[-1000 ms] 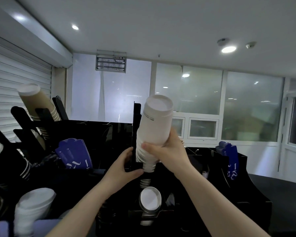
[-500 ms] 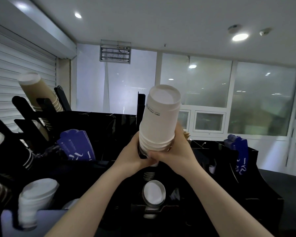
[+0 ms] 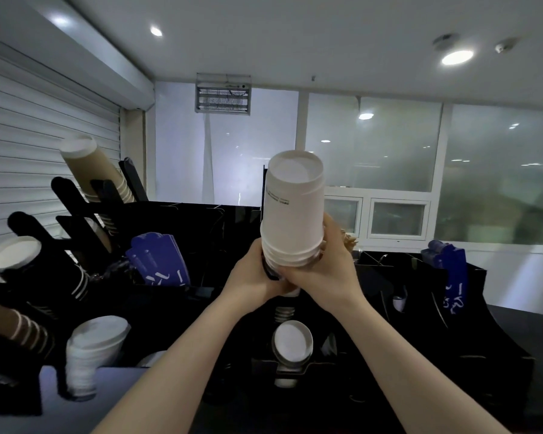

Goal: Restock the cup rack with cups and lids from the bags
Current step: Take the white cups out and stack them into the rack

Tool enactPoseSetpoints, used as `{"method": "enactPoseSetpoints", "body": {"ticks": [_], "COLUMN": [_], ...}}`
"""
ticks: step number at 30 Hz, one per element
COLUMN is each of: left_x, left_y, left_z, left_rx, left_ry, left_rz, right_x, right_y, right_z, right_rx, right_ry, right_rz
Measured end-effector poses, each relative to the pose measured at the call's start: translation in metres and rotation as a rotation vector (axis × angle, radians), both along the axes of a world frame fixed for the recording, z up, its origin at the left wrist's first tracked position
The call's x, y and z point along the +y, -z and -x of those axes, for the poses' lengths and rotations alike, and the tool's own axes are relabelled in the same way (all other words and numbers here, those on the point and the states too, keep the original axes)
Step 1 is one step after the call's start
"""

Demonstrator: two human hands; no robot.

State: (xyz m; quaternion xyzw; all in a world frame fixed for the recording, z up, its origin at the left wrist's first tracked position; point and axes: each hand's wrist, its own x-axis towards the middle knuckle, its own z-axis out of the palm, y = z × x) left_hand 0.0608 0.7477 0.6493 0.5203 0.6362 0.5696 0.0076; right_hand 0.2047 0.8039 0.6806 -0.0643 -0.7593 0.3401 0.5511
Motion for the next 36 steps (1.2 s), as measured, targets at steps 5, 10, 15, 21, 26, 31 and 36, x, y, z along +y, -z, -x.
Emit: {"method": "enactPoseSetpoints", "body": {"ticks": [5, 10, 15, 21, 26, 31, 36], "left_x": [-0.001, 0.001, 0.003, 0.003, -0.002, -0.006, -0.031], "left_y": [-0.003, -0.003, -0.003, -0.006, 0.0, -0.009, -0.011], "left_z": [-0.006, -0.01, -0.012, -0.009, -0.008, -0.011, -0.019], "left_rx": [0.029, -0.017, -0.044, -0.017, -0.016, 0.046, 0.1], "left_ry": [-0.066, -0.088, -0.083, -0.094, -0.074, -0.029, 0.059], "left_rz": [0.05, 0.035, 0.01, 0.026, 0.007, 0.074, 0.01], "right_x": [0.006, 0.004, 0.005, 0.0, -0.018, -0.031, -0.047], "right_y": [-0.004, -0.009, -0.016, -0.011, -0.028, -0.057, -0.049], "right_z": [0.007, 0.01, 0.008, 0.007, 0.002, -0.015, -0.043], "right_rx": [-0.05, -0.06, -0.107, -0.017, 0.01, -0.029, 0.072], "right_ry": [0.0, 0.116, 0.13, 0.13, 0.148, 0.072, 0.006], "right_rz": [-0.031, 0.005, -0.025, -0.021, -0.055, -0.095, -0.128]}}
